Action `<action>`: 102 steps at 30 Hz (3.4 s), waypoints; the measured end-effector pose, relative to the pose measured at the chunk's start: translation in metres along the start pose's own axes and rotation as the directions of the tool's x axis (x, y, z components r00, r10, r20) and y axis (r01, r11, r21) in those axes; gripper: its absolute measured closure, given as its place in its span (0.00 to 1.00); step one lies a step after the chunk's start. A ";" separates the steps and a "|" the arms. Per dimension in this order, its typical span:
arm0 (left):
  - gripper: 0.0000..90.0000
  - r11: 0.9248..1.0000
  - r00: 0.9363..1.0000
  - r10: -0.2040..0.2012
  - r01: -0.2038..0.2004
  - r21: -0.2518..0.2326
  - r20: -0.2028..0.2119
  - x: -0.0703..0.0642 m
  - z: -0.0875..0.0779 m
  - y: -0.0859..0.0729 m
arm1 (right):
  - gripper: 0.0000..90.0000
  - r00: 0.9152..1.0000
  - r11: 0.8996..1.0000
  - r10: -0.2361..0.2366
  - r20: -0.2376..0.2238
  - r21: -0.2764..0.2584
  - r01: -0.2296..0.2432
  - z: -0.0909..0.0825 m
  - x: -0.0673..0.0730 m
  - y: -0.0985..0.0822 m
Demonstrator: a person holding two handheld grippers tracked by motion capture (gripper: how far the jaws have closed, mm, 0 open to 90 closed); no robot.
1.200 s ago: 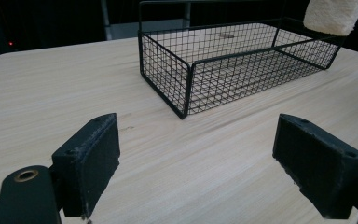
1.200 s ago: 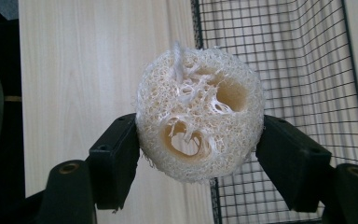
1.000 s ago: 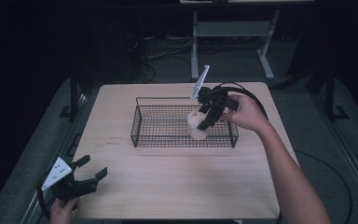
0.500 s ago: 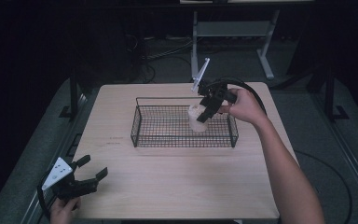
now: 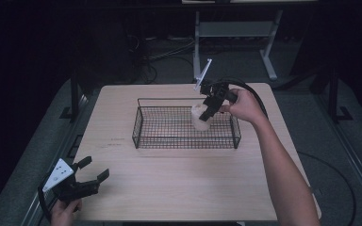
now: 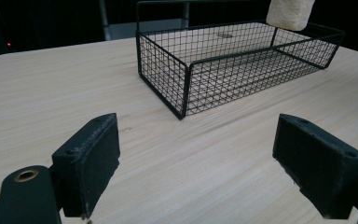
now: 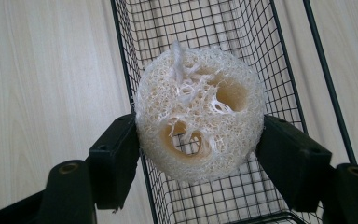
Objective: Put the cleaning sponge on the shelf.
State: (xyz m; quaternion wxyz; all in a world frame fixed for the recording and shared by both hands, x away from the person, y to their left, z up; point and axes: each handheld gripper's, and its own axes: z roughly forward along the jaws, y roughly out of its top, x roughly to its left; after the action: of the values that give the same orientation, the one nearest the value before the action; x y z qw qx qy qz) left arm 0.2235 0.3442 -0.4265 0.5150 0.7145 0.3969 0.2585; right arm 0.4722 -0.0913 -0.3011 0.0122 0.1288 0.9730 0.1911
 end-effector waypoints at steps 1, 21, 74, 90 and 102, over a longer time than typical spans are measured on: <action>0.15 1.000 1.000 0.000 0.000 0.000 -0.001 0.000 0.000 0.000 | 0.34 1.000 1.000 0.005 -0.003 0.000 -0.005 0.001 -0.001 0.000; 0.15 1.000 1.000 0.001 -0.002 -0.004 -0.004 0.000 -0.002 0.000 | 0.34 0.999 0.999 0.035 -0.009 0.036 -0.034 0.029 -0.017 -0.006; 0.16 1.000 1.000 -0.006 0.006 0.001 -0.013 0.002 -0.002 -0.001 | 0.27 0.996 0.996 0.091 -0.027 0.029 -0.090 0.073 -0.028 -0.033; 0.15 1.000 1.000 -0.003 0.003 -0.002 -0.010 0.002 -0.002 -0.001 | 0.19 0.995 0.995 0.097 0.002 0.000 -0.097 0.058 -0.023 -0.034; 0.16 1.000 1.000 -0.003 0.003 -0.002 -0.010 0.001 -0.003 -0.001 | 0.22 0.997 0.996 0.081 -0.003 -0.022 -0.081 0.040 -0.014 -0.033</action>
State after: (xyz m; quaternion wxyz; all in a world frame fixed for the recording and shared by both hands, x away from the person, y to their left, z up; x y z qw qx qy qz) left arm 0.2214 0.3468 -0.4270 0.5141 0.7121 0.4002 0.2617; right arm 0.4801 -0.1097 -0.3504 0.0050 0.1678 0.9648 0.2024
